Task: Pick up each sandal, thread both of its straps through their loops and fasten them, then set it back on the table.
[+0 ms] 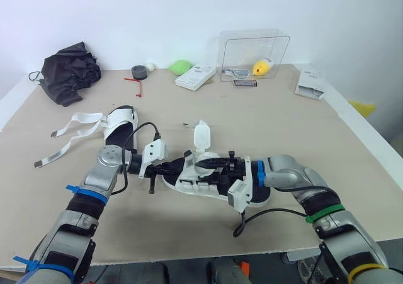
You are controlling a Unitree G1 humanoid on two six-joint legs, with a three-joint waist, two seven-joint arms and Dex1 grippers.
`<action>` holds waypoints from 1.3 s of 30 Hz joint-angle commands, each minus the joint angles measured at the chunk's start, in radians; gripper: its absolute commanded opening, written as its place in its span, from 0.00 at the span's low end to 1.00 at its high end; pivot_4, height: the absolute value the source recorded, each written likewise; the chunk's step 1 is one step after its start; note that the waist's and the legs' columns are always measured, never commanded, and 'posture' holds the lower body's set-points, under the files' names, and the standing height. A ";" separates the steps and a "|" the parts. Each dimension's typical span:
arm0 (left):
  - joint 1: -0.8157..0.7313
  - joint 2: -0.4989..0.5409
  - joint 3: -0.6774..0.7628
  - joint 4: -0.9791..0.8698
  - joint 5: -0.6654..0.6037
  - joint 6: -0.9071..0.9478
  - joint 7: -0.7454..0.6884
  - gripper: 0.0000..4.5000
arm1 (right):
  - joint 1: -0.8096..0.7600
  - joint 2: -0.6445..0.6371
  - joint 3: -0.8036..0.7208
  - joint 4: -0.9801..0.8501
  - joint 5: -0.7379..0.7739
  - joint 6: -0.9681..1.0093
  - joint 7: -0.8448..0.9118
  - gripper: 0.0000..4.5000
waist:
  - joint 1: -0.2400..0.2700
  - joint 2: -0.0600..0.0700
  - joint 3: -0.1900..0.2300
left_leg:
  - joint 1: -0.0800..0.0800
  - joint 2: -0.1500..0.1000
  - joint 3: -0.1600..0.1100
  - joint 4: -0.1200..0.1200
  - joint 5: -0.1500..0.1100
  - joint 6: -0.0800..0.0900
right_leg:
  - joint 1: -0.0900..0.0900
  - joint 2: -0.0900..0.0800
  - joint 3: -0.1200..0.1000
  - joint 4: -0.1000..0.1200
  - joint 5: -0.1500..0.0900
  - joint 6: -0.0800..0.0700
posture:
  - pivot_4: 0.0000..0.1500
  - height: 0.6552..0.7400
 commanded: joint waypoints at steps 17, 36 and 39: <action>0.054 -0.005 -0.074 0.039 0.053 0.025 -0.014 0.00 | -0.275 -0.129 -0.107 0.393 0.344 0.284 0.144 0.76 | -0.003 -0.006 0.004 | 0.002 0.001 0.005 0.002 0.001 0.002 | 0.001 -0.001 0.005 0.000 0.003 0.003 | 1.00 1.00; 0.050 -0.018 -0.074 0.051 0.057 0.015 -0.007 0.00 | -0.273 -0.076 -0.219 -0.640 1.429 2.655 0.481 0.76 | 0.007 0.004 0.004 | -0.010 0.001 -0.009 0.002 -0.001 0.003 | -0.007 -0.004 -0.005 0.000 -0.001 0.000 | 1.00 1.00; 0.055 -0.018 -0.076 0.048 0.055 0.015 -0.004 0.00 | -0.306 0.012 -0.231 -0.613 1.420 2.776 0.373 0.76 | 0.007 0.008 0.003 | -0.014 0.000 -0.008 0.003 -0.001 0.003 | -0.012 -0.004 -0.004 0.001 0.004 0.008 | 1.00 1.00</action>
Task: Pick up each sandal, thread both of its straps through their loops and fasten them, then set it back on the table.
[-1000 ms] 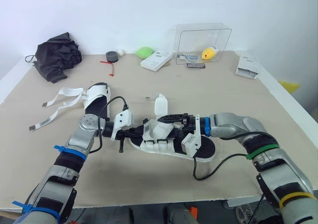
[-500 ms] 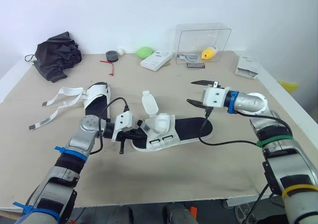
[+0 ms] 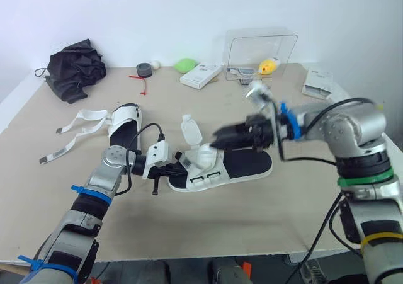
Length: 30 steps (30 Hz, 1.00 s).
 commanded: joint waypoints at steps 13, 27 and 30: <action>0.052 -0.006 -0.071 0.058 0.066 0.027 0.015 0.00 | -0.123 0.111 0.172 0.144 -0.134 -0.009 -0.166 0.76 | 0.001 -0.001 -0.001 | -0.008 0.000 0.000 0.003 0.000 0.000 | -0.004 0.001 -0.005 -0.001 0.001 0.002 | 1.00 1.00; 0.076 0.004 -0.069 0.026 0.061 0.038 0.030 0.00 | -0.216 0.199 0.293 0.398 -0.275 -0.192 -0.067 0.76 | 0.000 -0.001 0.000 | -0.008 0.000 0.000 0.004 0.000 0.000 | -0.004 0.002 -0.004 -0.001 0.002 0.002 | 1.00 1.00; 0.077 0.005 -0.068 0.024 0.060 0.040 0.033 0.00 | -0.210 0.210 0.305 0.430 -0.303 -0.211 -0.052 0.76 | 0.000 -0.001 -0.001 | -0.009 0.000 0.000 0.004 0.000 0.000 | -0.004 0.002 -0.005 -0.001 0.002 0.001 | 1.00 1.00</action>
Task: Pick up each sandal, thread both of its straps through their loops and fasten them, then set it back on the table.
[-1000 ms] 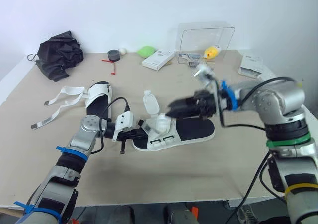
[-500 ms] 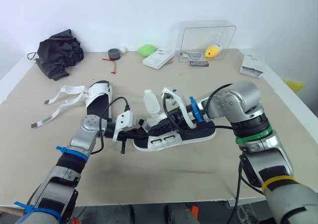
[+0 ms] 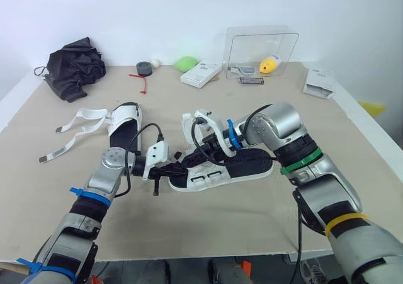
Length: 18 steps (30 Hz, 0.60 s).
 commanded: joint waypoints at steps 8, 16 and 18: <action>0.058 0.013 -0.066 0.043 0.067 0.047 0.007 0.00 | -0.001 0.018 0.022 0.026 -0.061 -0.036 0.050 0.64 | 0.000 0.000 0.000 | 0.000 0.000 0.000 0.000 0.000 0.000 | 0.000 0.000 0.000 0.000 0.000 0.000 | 1.00 1.00; 0.053 0.011 -0.068 0.047 0.067 0.047 0.006 0.00 | 0.010 0.021 -0.005 0.016 -0.071 -0.035 0.054 0.02 | 0.000 0.000 0.000 | 0.000 0.000 0.000 0.000 0.000 0.000 | 0.000 0.000 0.000 0.000 0.000 0.000 | 1.00 1.00; 0.052 0.010 -0.068 0.049 0.068 0.045 0.005 0.00 | 0.010 0.019 -0.016 0.016 -0.067 -0.033 0.055 0.02 | 0.000 0.000 0.000 | 0.000 0.000 0.000 0.000 0.000 0.000 | 0.000 0.000 0.000 0.000 0.000 0.000 | 1.00 1.00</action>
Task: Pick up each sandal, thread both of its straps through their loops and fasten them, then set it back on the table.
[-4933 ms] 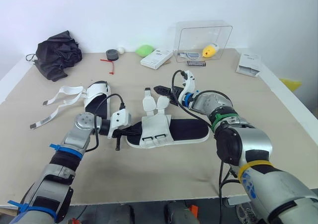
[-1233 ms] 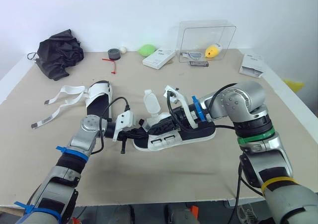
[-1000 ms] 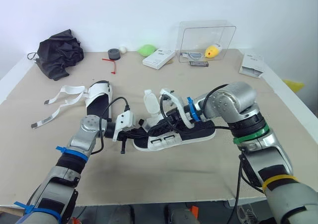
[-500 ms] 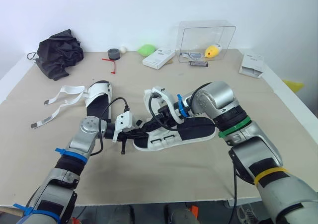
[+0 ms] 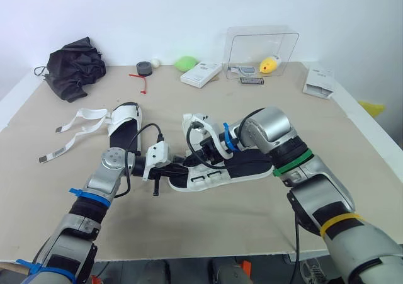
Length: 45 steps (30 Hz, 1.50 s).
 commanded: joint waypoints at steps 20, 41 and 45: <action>0.029 -0.004 -0.077 0.093 0.070 0.028 -0.014 0.00 | 0.491 0.128 -0.677 -0.623 0.082 -0.247 -0.473 0.02 | 0.001 -0.001 0.000 | -0.001 -0.001 -0.001 -0.001 0.000 0.000 | 0.000 -0.001 0.001 -0.001 0.000 0.001 | 1.00 1.00; -0.055 -0.034 -0.089 0.222 0.089 -0.027 -0.066 0.00 | 0.640 -0.185 -0.216 -0.272 -0.613 -2.297 -0.233 0.02 | 0.002 -0.006 0.003 | 0.002 -0.008 0.000 0.000 0.002 -0.002 | 0.005 -0.002 0.006 -0.003 -0.002 0.005 | 1.00 1.00; -0.052 -0.033 -0.088 0.224 0.089 -0.028 -0.063 0.00 | 0.569 -0.232 -0.194 -0.080 -0.730 -2.537 -0.268 0.02 | 0.002 -0.008 0.004 | 0.003 -0.009 -0.001 0.000 0.002 -0.002 | 0.007 -0.002 0.007 -0.003 -0.002 0.005 | 1.00 1.00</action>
